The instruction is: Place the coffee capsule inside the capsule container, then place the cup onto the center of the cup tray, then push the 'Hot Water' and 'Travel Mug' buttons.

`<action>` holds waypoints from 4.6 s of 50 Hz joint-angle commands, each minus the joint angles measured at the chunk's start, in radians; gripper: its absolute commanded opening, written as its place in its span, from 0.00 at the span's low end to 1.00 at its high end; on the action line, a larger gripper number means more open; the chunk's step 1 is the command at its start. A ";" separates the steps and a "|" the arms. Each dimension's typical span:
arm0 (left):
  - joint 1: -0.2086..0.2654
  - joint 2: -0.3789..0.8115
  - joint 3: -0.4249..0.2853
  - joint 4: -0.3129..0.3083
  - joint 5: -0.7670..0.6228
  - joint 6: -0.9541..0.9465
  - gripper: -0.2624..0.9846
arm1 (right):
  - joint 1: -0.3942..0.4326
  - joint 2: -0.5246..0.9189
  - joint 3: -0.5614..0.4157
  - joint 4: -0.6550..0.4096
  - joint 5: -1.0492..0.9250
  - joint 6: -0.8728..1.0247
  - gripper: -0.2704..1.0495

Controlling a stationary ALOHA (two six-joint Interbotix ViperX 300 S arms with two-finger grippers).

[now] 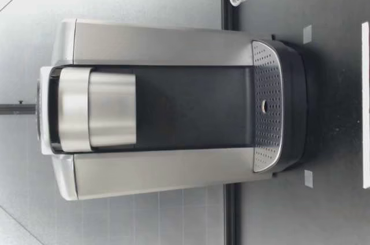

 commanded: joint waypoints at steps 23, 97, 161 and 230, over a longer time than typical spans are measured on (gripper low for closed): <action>0.003 -0.008 -0.011 -0.002 -0.003 -0.003 0.59 | 0.057 -0.032 -0.057 0.018 0.029 0.009 0.29; 0.003 -0.026 0.017 -0.025 -0.005 -0.005 0.59 | 0.202 0.396 -0.489 0.031 -0.106 0.100 0.29; 0.003 -0.078 0.029 -0.037 -0.020 -0.005 0.59 | 0.202 0.367 -0.460 0.028 -0.137 0.098 0.61; 0.055 -0.015 -0.021 -0.135 -0.167 0.041 0.59 | 0.502 -0.097 -0.224 -0.465 -0.284 -0.281 0.61</action>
